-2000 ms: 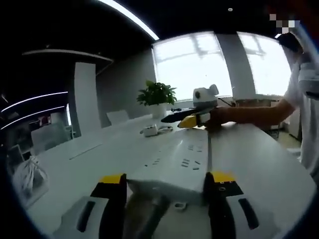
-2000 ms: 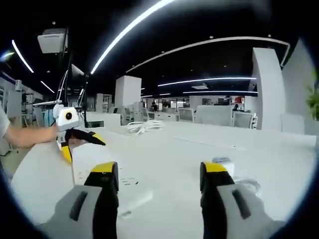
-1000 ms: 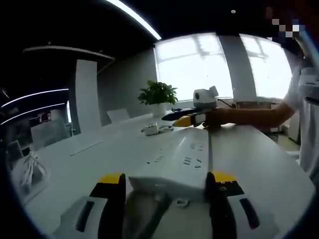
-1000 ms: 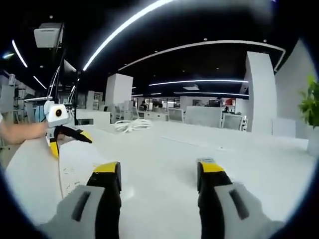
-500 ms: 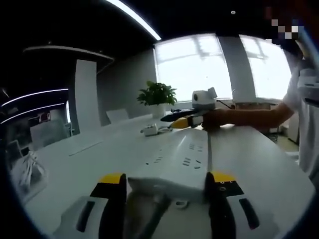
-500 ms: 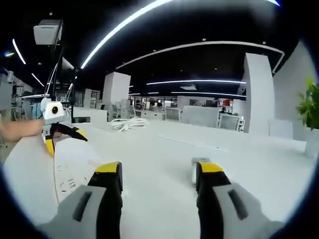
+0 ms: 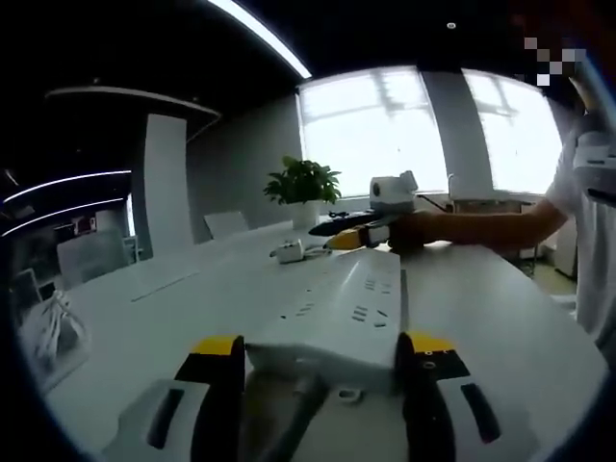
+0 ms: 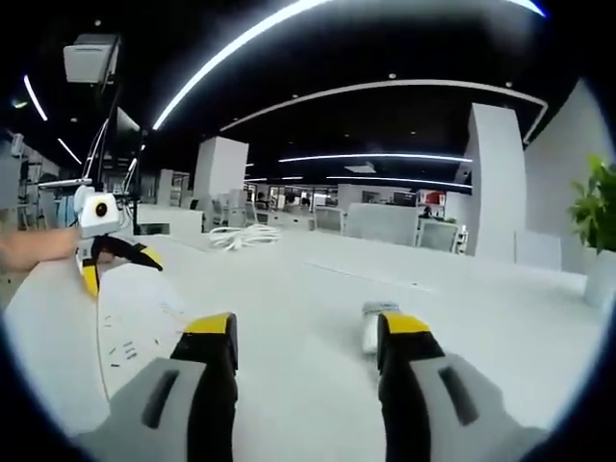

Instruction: Straighten the power strip on the desk, plug the charger into it

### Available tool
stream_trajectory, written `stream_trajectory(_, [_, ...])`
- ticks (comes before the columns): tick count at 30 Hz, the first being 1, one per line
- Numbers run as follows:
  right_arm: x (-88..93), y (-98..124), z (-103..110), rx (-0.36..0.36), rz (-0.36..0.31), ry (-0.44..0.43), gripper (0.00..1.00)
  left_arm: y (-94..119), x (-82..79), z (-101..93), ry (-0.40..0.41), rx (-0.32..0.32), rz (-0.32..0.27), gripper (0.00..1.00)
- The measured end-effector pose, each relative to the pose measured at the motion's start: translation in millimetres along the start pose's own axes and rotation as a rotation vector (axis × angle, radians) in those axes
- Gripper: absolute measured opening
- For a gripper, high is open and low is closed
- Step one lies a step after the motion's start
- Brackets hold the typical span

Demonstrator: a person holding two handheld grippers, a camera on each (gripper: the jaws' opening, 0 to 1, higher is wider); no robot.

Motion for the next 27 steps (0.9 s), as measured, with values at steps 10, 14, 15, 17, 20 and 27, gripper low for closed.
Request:
stream_trajectory(10, [0.5,1,-2,0.012,0.002,0.0,0.56,0,0.3,0.4,0.002,0.0,0.0,0.67])
stream_trajectory(14, [1.0,1,-4,0.023,0.004,-0.002,0.56,0,0.3,-0.4,0.004,0.0,-0.001,0.67])
stream_trajectory(15, [1.2,1,-5,0.025,0.005,-0.001,0.56,0,0.2,-0.5,0.004,0.0,-0.001,0.67])
stream_trajectory(17, [1.4,1,-6,0.03,0.005,-0.002,0.56,-1,0.3,-0.4,0.004,0.0,-0.001,0.67])
stream_trajectory(20, [1.5,1,-7,0.035,0.006,-0.002,0.55,-1,0.4,-0.2,0.006,0.001,-0.001,0.67])
stream_trajectory(27, [4.0,1,-12,0.052,0.014,0.003,0.53,-1,0.5,-0.4,0.008,0.0,-0.002,0.67])
Point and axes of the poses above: the point that each gripper's makers call its tool centre point, and the gripper's own axes: y roughly backward along the fingers, z roughly to its left, x roughly out of its underside, the point moved 1 cm from there along y, roughly backward along the fingers, and after that the axes turned 6 degrees about -y, right-handed, at the moved point
